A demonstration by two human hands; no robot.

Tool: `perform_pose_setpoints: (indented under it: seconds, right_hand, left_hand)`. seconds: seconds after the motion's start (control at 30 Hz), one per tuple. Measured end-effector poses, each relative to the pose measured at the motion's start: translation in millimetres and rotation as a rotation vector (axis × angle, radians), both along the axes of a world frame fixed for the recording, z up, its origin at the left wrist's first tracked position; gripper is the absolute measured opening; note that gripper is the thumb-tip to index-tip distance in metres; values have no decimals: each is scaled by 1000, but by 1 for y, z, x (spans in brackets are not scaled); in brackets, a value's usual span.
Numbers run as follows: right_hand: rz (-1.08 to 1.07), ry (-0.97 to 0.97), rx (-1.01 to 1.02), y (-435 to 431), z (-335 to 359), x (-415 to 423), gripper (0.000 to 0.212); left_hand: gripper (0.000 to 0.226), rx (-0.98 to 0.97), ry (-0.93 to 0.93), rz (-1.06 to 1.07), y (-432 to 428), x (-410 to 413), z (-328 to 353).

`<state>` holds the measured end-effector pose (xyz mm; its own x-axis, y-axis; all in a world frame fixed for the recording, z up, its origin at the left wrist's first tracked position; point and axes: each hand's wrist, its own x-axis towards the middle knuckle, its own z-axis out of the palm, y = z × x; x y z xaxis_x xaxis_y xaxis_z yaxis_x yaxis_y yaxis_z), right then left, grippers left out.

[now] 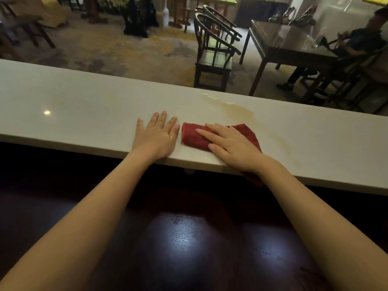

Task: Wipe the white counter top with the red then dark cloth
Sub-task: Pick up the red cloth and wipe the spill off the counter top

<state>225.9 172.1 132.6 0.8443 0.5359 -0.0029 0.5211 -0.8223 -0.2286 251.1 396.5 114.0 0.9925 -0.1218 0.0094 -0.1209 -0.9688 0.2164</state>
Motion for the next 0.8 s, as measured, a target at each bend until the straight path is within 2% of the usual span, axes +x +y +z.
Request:
perform_pose_setpoints:
  seconds: [0.23,0.43,0.6,0.8]
  right_hand:
    - [-237,-65,52,-35,-6,-26,45]
    - [-526,-40,0,-60,-8,7,47]
    - [-802,-82,110,-58,-2,43,48]
    - [-907,-118,159,-34,0,86,49]
  left_hand:
    - [56,4,-5,-10,2,0,-2]
    - [57,-12,-13,-16,2,-2,-1]
    - [59,-18,-25,-14,2,-3,-2]
    - [62,-7,-33,-13,3,-1,-6]
